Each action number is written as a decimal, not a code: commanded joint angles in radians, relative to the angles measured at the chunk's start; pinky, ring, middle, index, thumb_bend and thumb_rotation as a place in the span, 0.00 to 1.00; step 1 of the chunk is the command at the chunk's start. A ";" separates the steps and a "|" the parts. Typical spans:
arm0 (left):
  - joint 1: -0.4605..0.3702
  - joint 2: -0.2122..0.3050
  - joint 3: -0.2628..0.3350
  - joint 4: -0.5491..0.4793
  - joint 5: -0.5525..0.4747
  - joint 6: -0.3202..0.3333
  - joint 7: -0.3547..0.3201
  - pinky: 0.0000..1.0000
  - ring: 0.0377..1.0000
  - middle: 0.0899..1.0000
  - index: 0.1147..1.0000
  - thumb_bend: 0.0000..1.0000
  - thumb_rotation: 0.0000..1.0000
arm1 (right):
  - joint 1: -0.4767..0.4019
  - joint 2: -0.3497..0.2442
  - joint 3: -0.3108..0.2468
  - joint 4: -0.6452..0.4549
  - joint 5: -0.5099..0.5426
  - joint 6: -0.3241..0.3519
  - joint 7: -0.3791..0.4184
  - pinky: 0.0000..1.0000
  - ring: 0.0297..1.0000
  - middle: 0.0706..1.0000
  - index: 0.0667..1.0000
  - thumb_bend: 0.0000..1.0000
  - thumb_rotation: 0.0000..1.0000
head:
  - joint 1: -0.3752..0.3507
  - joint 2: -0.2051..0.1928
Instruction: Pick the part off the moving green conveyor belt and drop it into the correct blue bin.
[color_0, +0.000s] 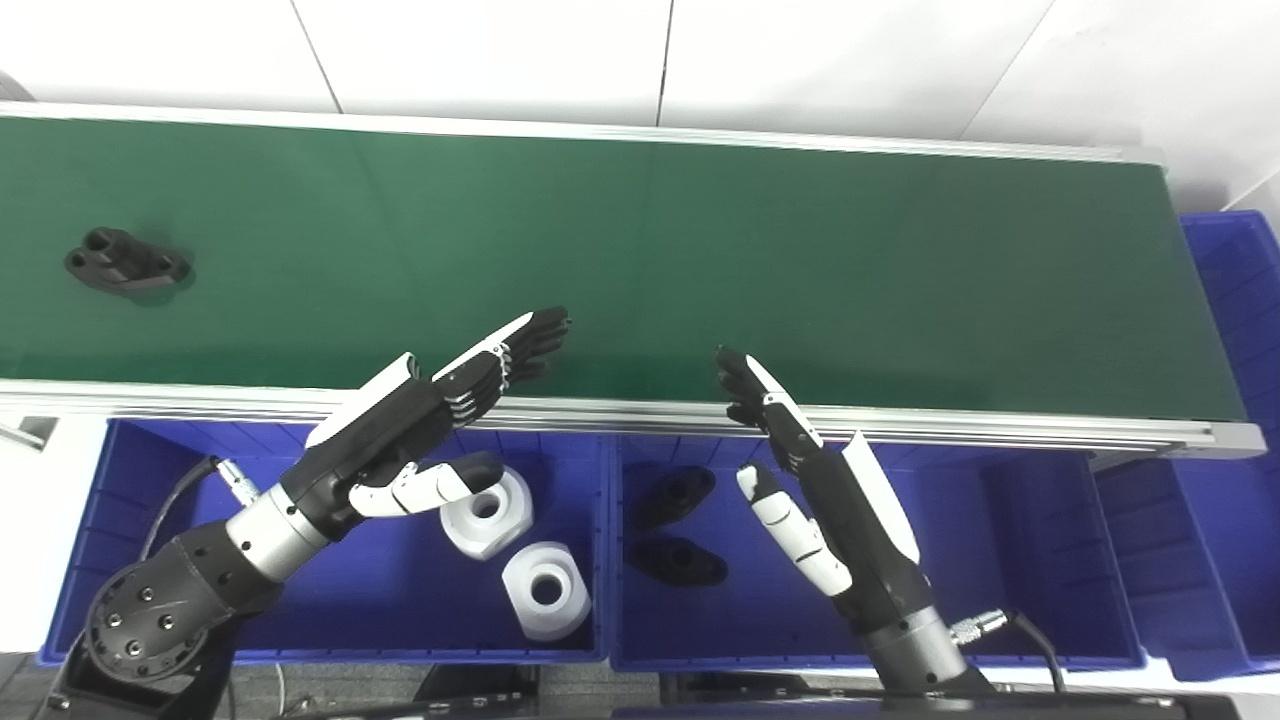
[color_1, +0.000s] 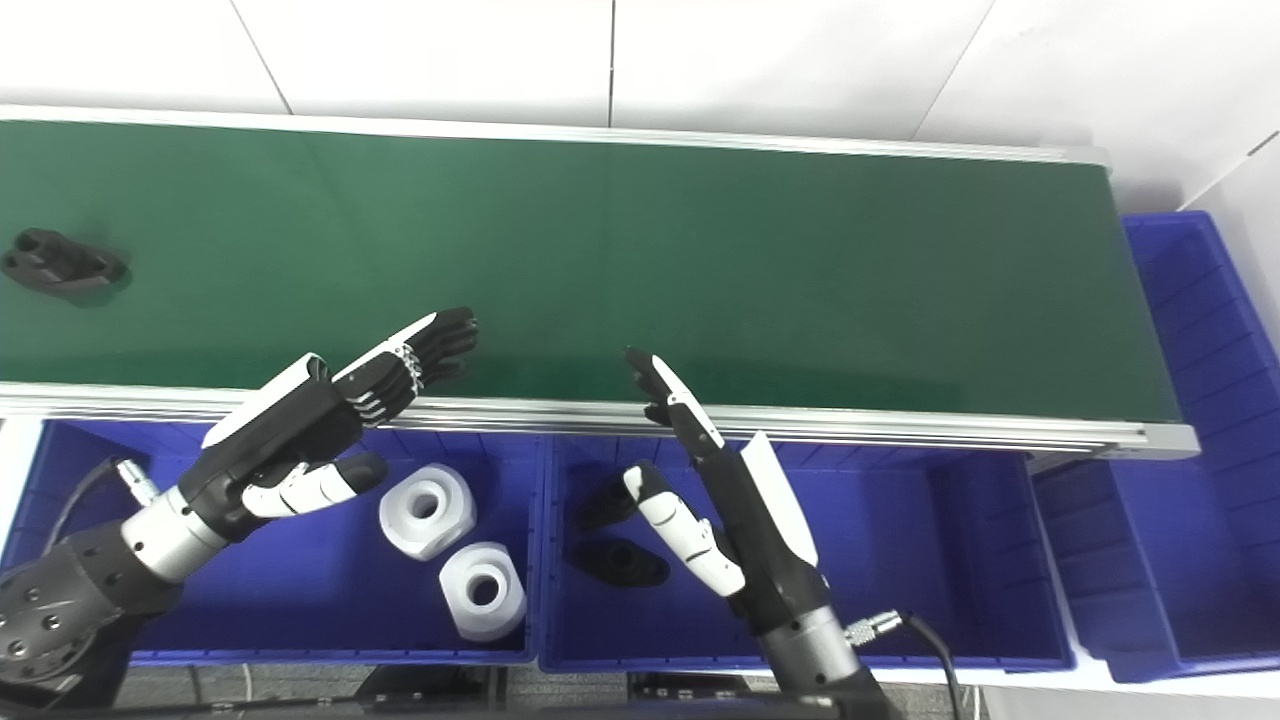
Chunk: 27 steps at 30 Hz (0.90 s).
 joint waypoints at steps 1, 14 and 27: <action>-0.016 0.007 0.001 -0.020 -0.007 -0.037 0.000 0.96 1.00 1.00 1.00 0.36 0.74 | 0.000 0.006 0.002 -0.024 -0.001 -0.048 -0.003 0.89 0.94 0.95 0.95 0.42 1.00 | 0.000 0.000; -0.016 0.011 0.004 -0.024 -0.012 -0.034 0.001 0.96 1.00 1.00 1.00 0.35 0.73 | 0.007 0.009 0.007 -0.038 -0.011 -0.043 -0.005 0.89 0.94 0.95 0.95 0.43 1.00 | -0.006 0.005; -0.004 0.011 0.002 -0.024 -0.010 -0.041 -0.002 0.96 1.00 1.00 1.00 0.35 0.74 | 0.018 0.014 0.004 -0.033 -0.005 -0.052 -0.009 0.90 0.95 0.95 0.95 0.43 1.00 | -0.006 0.005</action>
